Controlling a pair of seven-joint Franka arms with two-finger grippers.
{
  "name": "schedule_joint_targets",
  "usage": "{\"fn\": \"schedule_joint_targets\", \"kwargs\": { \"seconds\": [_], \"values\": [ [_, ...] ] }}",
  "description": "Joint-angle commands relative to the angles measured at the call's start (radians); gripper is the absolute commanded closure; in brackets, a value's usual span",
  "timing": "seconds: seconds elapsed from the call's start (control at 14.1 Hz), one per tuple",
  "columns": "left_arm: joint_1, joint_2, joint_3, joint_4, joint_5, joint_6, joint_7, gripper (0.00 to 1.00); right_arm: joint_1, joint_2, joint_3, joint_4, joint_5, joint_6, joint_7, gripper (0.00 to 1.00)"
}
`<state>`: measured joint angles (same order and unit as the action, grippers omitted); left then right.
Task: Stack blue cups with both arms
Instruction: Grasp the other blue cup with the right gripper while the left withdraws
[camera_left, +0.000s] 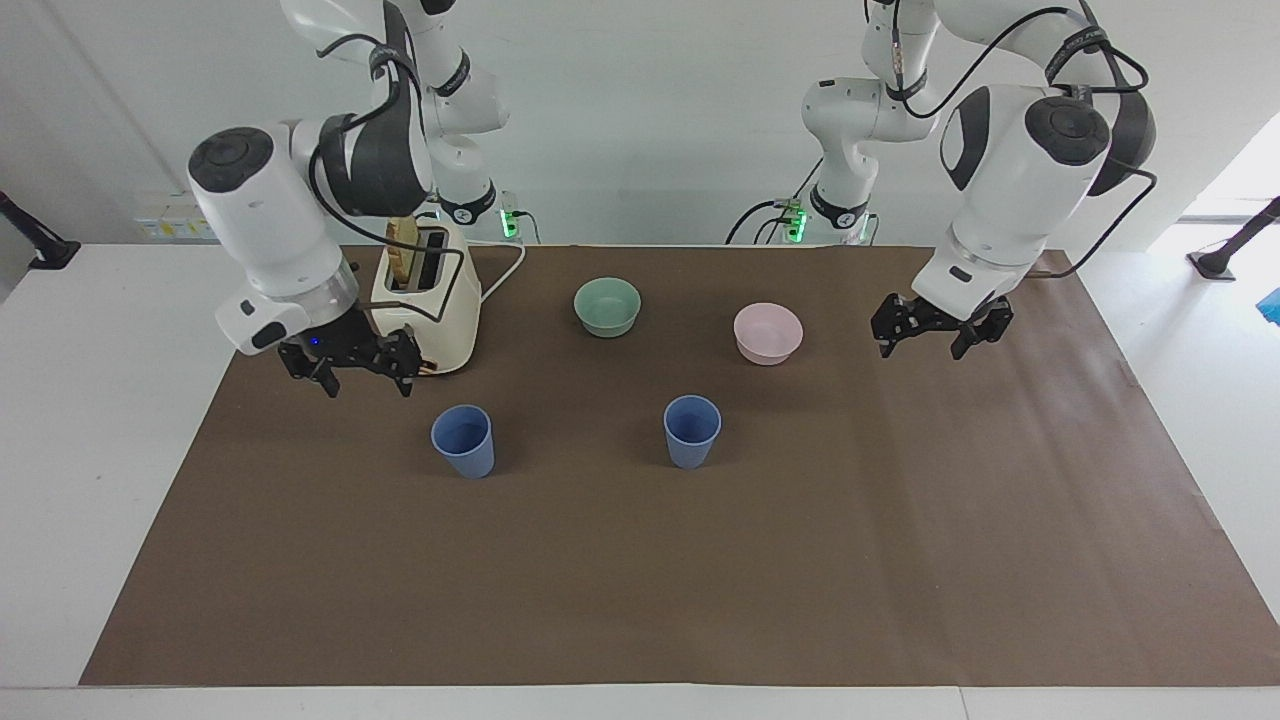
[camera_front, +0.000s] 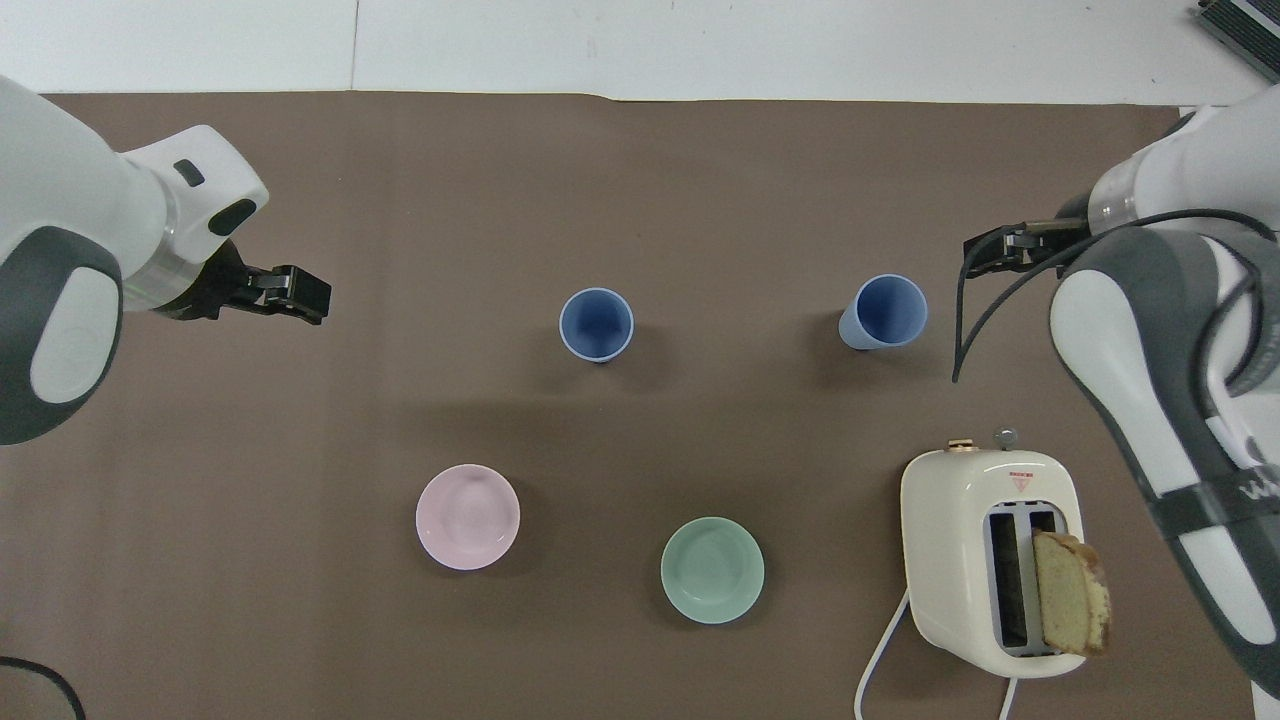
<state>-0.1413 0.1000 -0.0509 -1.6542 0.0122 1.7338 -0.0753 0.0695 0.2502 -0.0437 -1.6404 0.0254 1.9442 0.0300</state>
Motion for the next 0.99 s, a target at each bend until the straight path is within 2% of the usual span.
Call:
{"fn": "schedule_joint_targets", "kwargs": {
  "seconds": [0.0, 0.28, 0.57, 0.78, 0.92],
  "values": [
    [0.031, -0.068, -0.009, -0.029, -0.001, -0.037, 0.026, 0.00, -0.007, 0.038, -0.001, -0.004, 0.027, 0.042, -0.022, 0.00],
    [0.061, -0.127, -0.009, -0.029, -0.001, -0.089, 0.104, 0.00, 0.015, 0.067, 0.001, -0.042, 0.027, 0.090, -0.032, 0.00],
    [0.062, -0.175, -0.009, -0.003, -0.001, -0.114, 0.112, 0.00, 0.036, 0.055, 0.001, -0.082, 0.028, 0.108, -0.074, 0.00],
    [0.060, -0.178, -0.007, 0.060, -0.003, -0.178, 0.112, 0.00, 0.036, 0.061, 0.001, -0.119, 0.028, 0.123, -0.107, 0.00],
    [0.060, -0.175, -0.007, 0.099, -0.003, -0.235, 0.112, 0.00, 0.039, 0.060, 0.001, -0.163, 0.027, 0.174, -0.119, 0.00]
  ]
}}
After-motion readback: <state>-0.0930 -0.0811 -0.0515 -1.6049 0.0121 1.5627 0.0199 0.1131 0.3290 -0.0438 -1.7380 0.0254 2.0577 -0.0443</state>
